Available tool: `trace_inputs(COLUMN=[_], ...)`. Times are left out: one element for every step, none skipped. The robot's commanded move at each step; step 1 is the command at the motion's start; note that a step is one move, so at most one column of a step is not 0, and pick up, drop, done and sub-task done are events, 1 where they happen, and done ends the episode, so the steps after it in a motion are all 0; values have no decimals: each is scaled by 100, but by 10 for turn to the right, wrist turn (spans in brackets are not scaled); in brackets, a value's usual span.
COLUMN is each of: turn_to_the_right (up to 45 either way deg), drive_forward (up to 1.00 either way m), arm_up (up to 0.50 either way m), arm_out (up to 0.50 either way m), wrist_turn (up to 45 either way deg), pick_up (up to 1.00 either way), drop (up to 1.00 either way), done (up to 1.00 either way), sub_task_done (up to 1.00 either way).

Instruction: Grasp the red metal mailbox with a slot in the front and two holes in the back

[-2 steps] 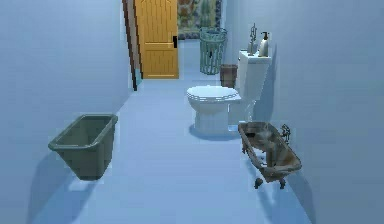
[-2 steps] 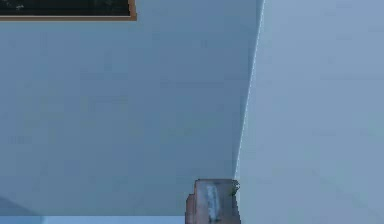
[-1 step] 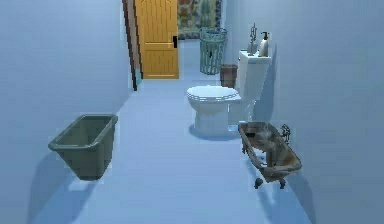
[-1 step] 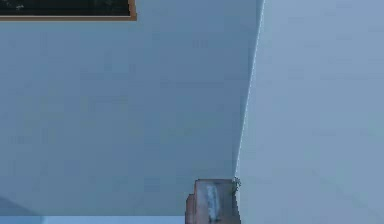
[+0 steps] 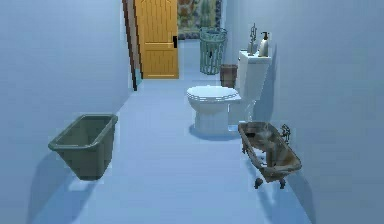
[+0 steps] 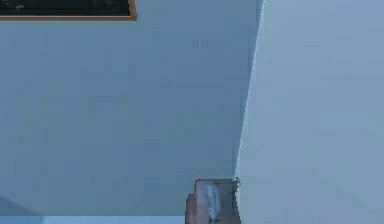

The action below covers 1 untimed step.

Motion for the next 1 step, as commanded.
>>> trace_inputs(turn_to_the_right=[0], drive_forward=[0], arm_up=[0], arm_out=[0], wrist_turn=[450], pick_up=[0], drop=[0], done=[0], sub_task_done=[0])
